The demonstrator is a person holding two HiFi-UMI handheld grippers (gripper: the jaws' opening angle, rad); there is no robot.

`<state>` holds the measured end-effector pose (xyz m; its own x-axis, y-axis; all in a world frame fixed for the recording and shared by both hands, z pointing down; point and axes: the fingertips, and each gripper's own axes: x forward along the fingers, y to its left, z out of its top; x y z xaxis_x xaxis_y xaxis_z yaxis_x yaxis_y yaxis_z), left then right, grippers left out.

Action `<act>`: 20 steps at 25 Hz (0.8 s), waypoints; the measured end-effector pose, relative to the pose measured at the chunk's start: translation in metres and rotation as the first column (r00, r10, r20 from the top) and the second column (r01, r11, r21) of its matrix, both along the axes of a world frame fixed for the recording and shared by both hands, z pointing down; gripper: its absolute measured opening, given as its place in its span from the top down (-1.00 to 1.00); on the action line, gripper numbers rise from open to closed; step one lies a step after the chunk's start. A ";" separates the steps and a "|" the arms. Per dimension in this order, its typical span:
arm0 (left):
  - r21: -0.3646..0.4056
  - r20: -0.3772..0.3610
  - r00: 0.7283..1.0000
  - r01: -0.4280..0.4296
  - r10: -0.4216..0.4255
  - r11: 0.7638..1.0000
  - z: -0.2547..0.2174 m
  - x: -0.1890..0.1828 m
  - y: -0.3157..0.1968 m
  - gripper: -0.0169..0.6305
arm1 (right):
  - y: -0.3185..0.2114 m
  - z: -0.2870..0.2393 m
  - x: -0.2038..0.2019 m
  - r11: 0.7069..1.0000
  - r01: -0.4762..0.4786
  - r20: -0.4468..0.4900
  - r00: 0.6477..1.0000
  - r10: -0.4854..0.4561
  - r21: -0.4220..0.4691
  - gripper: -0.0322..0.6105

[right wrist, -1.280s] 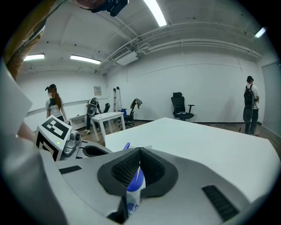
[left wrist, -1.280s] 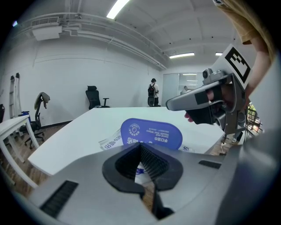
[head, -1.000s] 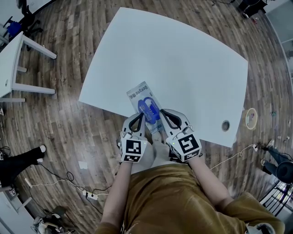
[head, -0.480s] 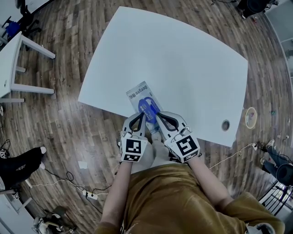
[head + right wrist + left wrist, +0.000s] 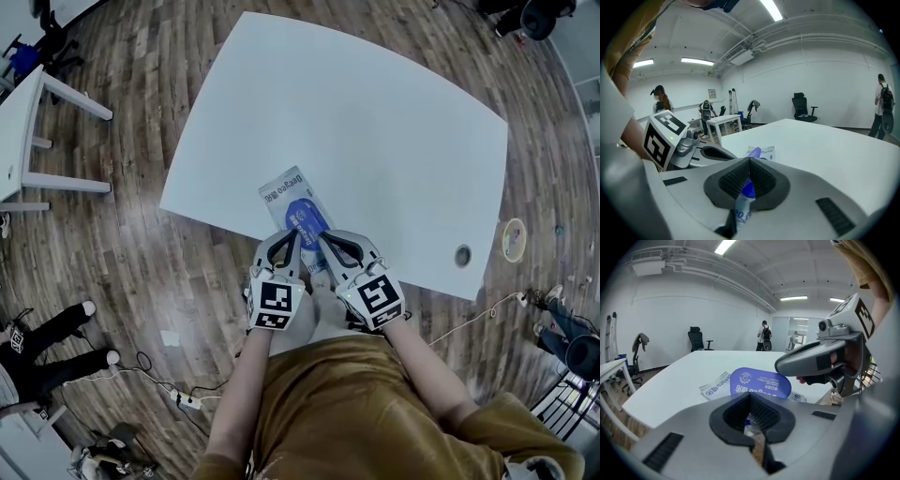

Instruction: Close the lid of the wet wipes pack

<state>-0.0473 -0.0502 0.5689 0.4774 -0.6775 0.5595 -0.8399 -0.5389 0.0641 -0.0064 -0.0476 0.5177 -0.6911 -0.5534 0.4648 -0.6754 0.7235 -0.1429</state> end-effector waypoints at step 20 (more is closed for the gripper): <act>-0.016 0.000 1.000 -0.014 0.014 1.000 0.003 -0.002 0.001 0.96 | -0.009 0.036 0.010 0.997 -0.005 -0.044 0.999 0.002 -0.072 0.88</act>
